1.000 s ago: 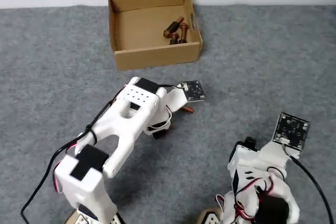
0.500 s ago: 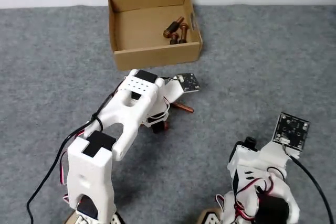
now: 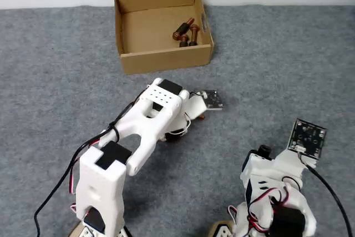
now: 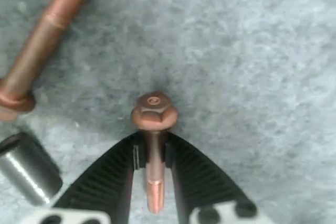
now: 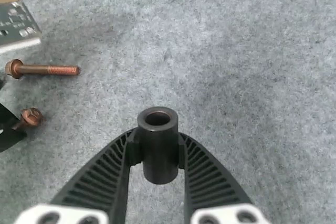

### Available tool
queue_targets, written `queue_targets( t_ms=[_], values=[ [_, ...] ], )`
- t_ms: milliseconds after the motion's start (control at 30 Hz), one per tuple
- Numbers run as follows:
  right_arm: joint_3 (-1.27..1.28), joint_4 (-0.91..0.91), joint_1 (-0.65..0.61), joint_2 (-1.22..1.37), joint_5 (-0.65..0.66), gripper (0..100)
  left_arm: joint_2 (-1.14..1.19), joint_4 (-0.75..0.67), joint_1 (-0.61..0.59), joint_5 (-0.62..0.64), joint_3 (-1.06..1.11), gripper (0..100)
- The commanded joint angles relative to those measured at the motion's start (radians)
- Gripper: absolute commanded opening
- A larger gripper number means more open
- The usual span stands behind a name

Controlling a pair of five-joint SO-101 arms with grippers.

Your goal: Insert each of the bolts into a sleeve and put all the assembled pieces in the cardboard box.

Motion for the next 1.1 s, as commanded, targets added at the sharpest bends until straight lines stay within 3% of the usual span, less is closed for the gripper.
queue_targets(
  t_ms=[0, 133, 333, 500, 733, 1067],
  values=[
    [-0.005, -0.021, 0.007, 0.002, -0.009, 0.8, -0.183, 0.057, 0.018, 0.101, -0.015, 0],
    [-0.006, -0.019, 0.004, 0.002, -0.009, 0.8, -0.377, 0.101, 0.026, 0.207, 0.028, 0],
    [-0.008, -0.019, 0.002, 0.002, -0.009, 0.8, -0.644, 0.140, 0.021, 0.531, 0.131, 0],
    [-0.028, -0.016, -0.012, 0.002, -0.005, 0.8, -0.847, 0.150, 0.021, 0.669, 0.232, 0],
    [-0.041, -0.031, -0.136, 0.002, -0.002, 0.8, -1.206, -0.028, 0.005, 0.836, 0.470, 0],
    [-0.068, -0.091, -0.400, 0.002, 0.060, 0.8, -1.738, -0.298, -0.224, 1.013, 0.768, 0]
  ],
)
